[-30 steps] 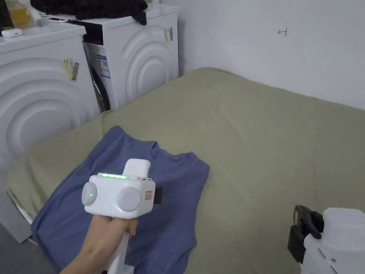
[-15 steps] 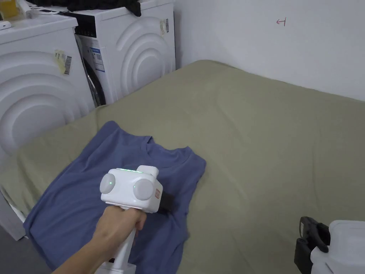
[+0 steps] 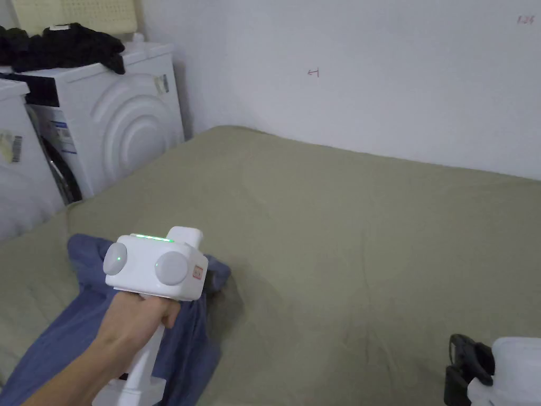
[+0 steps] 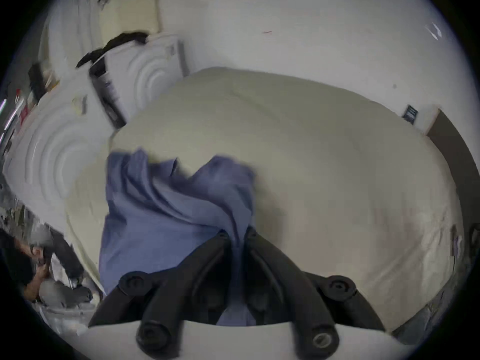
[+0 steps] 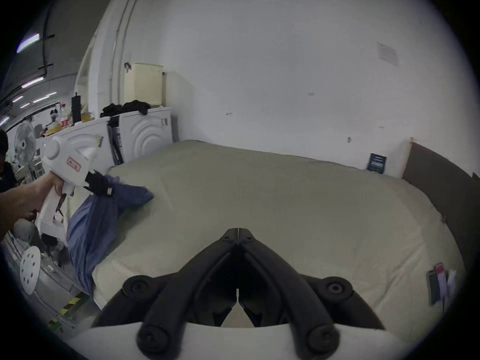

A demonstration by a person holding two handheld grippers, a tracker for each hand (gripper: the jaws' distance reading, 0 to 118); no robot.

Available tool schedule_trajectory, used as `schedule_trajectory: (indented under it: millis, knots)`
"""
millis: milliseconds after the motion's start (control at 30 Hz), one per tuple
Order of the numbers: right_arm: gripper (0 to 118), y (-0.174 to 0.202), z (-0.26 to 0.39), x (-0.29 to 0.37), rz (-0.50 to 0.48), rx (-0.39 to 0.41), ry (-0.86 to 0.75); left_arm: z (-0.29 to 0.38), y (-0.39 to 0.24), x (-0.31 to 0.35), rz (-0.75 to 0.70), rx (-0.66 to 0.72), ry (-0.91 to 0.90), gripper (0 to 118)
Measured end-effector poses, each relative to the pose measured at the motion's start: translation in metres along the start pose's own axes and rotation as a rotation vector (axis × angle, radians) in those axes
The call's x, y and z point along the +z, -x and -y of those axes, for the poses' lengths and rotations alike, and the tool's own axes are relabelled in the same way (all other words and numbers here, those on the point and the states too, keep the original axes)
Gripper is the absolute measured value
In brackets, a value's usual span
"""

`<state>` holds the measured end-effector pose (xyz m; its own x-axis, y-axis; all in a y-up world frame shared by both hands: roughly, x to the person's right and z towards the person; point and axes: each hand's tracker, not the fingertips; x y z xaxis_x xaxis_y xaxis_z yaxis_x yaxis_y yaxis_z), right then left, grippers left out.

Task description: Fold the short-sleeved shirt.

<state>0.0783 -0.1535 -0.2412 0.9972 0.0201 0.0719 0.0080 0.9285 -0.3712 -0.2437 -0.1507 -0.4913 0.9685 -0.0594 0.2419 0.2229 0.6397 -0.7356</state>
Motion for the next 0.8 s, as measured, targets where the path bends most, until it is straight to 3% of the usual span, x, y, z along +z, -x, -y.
schedule_trajectory:
  millis: [300,600,800]
  knots:
    - [1,-0.083,0.018,0.076,0.234,-0.047,0.0,-0.061,-0.228,0.016,0.327,-0.237,-0.096,4]
    - [1,-0.147,0.044,0.099,0.383,-0.14,0.04,-0.043,-0.426,0.018,0.671,-0.342,-0.053,4]
    - [1,-0.171,0.064,0.091,0.42,-0.184,0.088,-0.003,-0.474,-0.053,0.591,-0.402,0.093,4]
